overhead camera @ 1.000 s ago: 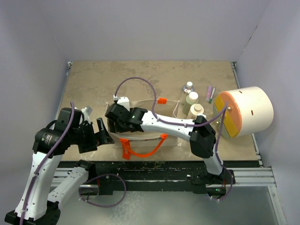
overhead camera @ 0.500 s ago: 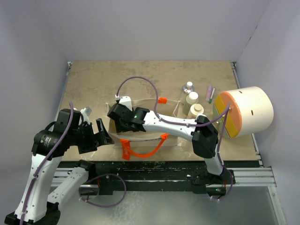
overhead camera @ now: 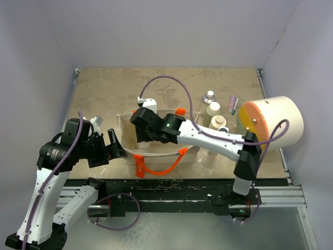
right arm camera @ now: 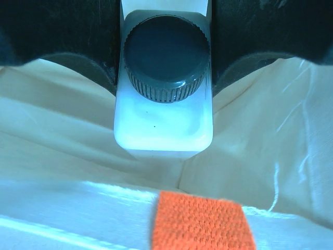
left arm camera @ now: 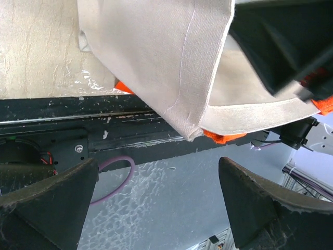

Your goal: Take the personal care products out of the canvas bag

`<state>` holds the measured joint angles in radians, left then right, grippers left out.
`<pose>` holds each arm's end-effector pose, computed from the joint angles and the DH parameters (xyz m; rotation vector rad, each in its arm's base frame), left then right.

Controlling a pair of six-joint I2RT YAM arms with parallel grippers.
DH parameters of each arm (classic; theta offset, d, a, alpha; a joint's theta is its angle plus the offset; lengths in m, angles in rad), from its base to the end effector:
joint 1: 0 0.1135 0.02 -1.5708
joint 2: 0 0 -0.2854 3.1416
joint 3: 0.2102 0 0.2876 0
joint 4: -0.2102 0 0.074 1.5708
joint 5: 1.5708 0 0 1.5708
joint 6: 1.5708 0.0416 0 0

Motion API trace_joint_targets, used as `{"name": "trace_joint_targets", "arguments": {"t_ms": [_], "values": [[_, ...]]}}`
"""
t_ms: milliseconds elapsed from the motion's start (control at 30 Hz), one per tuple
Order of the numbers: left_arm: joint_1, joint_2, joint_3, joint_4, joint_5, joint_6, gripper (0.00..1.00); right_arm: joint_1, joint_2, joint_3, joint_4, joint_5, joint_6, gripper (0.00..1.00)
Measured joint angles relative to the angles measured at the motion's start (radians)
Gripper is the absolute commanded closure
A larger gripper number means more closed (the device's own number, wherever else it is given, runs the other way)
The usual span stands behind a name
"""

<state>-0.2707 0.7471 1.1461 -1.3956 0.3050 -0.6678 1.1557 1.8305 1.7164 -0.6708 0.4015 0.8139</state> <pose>0.1009 -0.0410 0.3766 -0.4083 2.6446 -0.7234 0.2000 0.4135 0.3376 -0.2028 2.3320 0.5430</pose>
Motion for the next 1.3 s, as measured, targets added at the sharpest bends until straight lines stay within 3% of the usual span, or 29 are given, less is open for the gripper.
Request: {"name": "trace_joint_targets", "arguments": {"t_ms": [600,833,1133,1300], "values": [[0.000,0.076,0.015,0.036,-0.002,0.032,0.00,-0.098,-0.381,-0.105,-0.076,0.042,0.012,1.00],[0.000,0.100,0.015,0.085,0.006,0.032,0.00,-0.114,-0.579,-0.084,-0.132,0.071,-0.109,1.00],[0.000,0.108,0.015,0.113,0.006,0.032,0.00,-0.114,-0.692,0.081,-0.330,0.270,-0.284,1.00],[0.000,0.114,0.015,0.123,0.006,0.032,0.00,-0.114,-0.701,0.176,-0.506,0.443,-0.261,1.00]]}}
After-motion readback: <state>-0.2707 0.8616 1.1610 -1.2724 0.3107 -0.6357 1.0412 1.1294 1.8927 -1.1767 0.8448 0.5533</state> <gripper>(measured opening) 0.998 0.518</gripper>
